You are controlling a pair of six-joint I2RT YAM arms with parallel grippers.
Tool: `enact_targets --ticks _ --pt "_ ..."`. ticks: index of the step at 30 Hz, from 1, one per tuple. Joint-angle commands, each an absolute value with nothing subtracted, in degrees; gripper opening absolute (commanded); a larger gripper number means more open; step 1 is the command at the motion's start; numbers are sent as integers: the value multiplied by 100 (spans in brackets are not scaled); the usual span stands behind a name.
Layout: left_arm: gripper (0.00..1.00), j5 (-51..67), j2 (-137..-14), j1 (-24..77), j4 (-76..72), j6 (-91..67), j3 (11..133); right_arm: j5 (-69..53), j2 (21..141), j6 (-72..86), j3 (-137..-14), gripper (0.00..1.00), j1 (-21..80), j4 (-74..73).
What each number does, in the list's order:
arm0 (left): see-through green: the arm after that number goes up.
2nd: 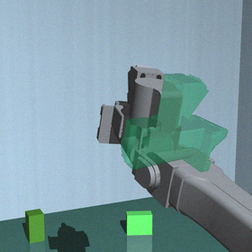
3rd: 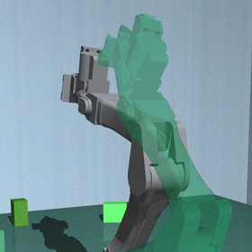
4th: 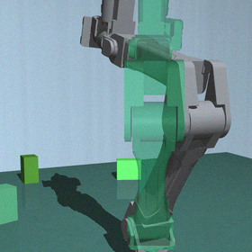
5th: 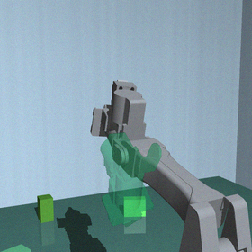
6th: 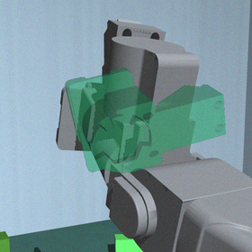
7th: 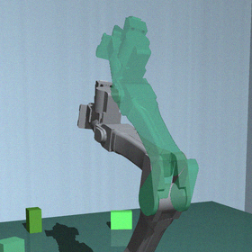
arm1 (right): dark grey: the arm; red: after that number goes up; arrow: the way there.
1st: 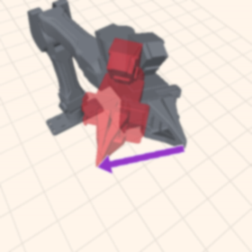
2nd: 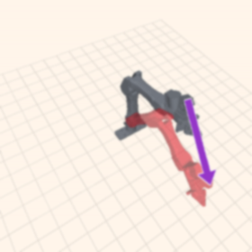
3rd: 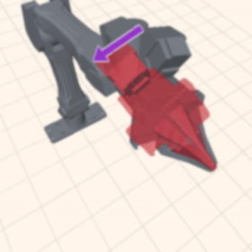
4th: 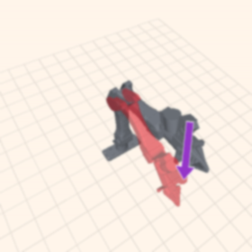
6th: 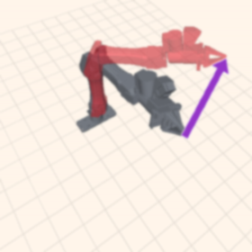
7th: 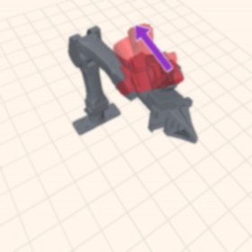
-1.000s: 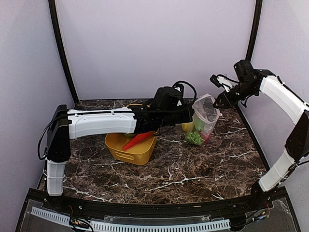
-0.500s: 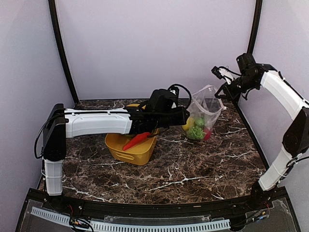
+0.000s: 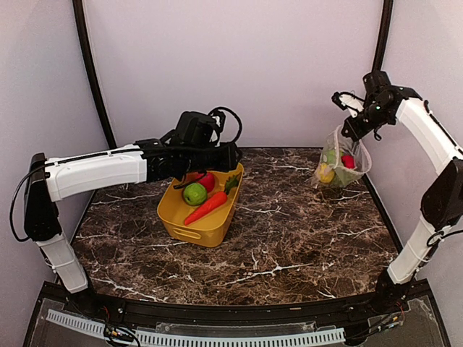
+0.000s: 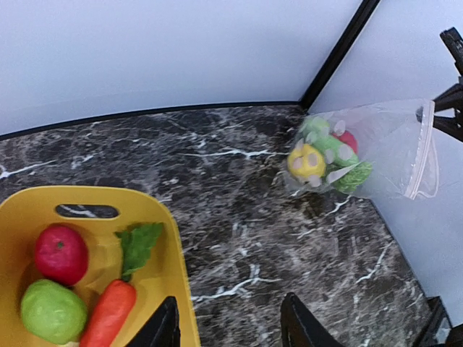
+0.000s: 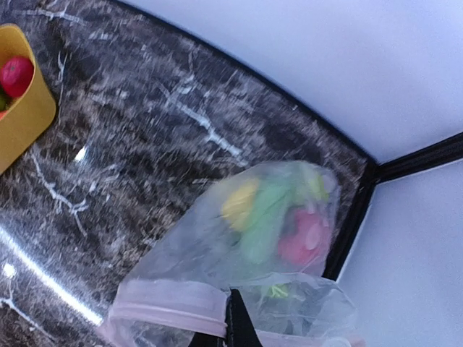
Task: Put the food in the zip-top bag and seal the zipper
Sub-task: Adjust the zipper food storage bag at the corner of the board.
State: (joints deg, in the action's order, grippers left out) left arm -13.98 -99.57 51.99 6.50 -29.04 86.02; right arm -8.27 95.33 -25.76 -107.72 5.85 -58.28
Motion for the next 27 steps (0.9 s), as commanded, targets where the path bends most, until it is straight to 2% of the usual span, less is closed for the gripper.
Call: enact_targets --ticks 1,9,14,21,27 --pt "47 -1747 -9602 4985 1800 -2319 8361 -711 9254 -2387 -10032 0 835 -6283" --pt "49 -1937 -9488 4899 2219 -2061 8204 -982 9167 -2271 -10426 0 883 -6257" --pt "52 -1869 -9669 4824 2834 -2053 8380 -1639 9423 -2008 -10653 0 888 -6406" --pt "63 -1690 -9811 4692 3555 -1940 8443 -2807 9260 -1971 -9900 0 887 -6322" --pt "66 -1021 -9967 4408 3985 -1497 8414 -3034 9036 -2059 -9393 0 888 -6141"
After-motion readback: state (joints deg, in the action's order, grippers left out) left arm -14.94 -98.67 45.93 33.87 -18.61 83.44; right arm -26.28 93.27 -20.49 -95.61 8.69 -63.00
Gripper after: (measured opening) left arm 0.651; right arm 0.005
